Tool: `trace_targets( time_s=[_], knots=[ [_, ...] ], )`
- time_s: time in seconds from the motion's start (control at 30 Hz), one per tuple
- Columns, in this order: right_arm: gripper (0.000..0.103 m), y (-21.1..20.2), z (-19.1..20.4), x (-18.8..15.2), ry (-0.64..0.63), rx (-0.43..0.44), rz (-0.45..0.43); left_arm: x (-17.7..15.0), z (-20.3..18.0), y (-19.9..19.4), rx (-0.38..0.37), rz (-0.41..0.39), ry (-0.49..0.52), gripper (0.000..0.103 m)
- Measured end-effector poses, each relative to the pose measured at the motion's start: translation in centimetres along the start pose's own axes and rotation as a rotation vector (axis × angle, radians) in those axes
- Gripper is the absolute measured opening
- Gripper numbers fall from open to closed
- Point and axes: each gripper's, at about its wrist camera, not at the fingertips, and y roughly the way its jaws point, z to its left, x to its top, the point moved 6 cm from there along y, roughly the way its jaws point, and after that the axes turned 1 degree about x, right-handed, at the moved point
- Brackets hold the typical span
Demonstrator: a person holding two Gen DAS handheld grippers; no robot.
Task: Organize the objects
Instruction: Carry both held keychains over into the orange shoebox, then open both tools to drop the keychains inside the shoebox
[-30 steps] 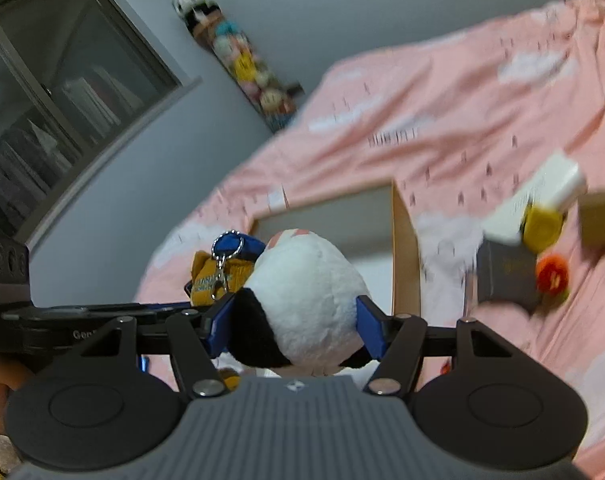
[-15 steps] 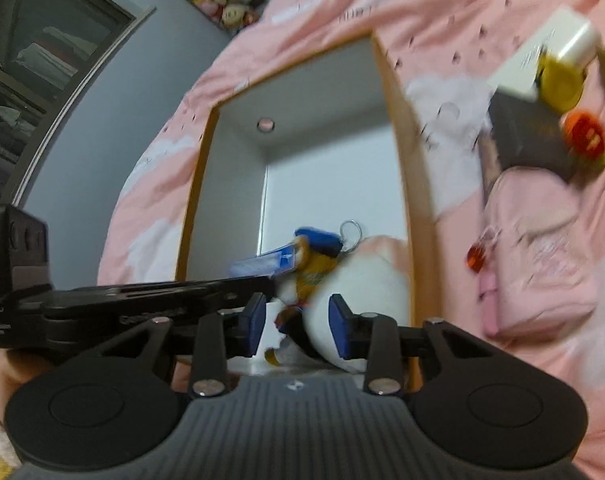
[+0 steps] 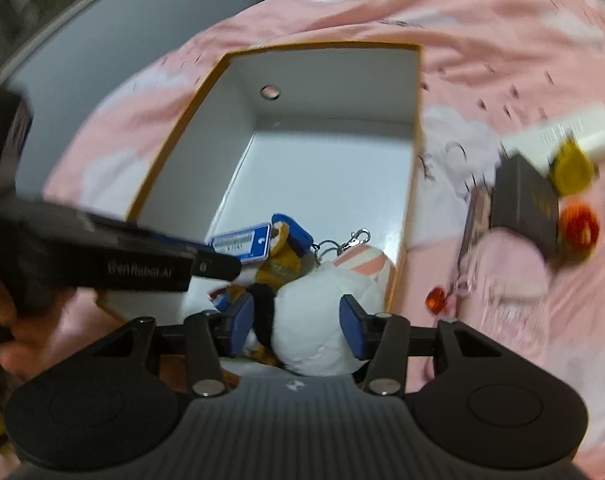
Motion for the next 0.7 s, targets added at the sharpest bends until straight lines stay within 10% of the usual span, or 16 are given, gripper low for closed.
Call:
trace_targets(
  time_s=[0.4, 0.7],
  knots=[
    [0.069, 4.2, 3.5, 0.3, -0.382, -0.031, 0.061, 0.4, 0.9, 1.2, -0.007, -0.004, -0.092, 0.046],
    [0.011, 4.5, 3.9, 0.1, -0.494, -0.016, 0.093, 0.8, 0.6, 1.8, 0.014, -0.007, -0.089, 0.055]
  ],
)
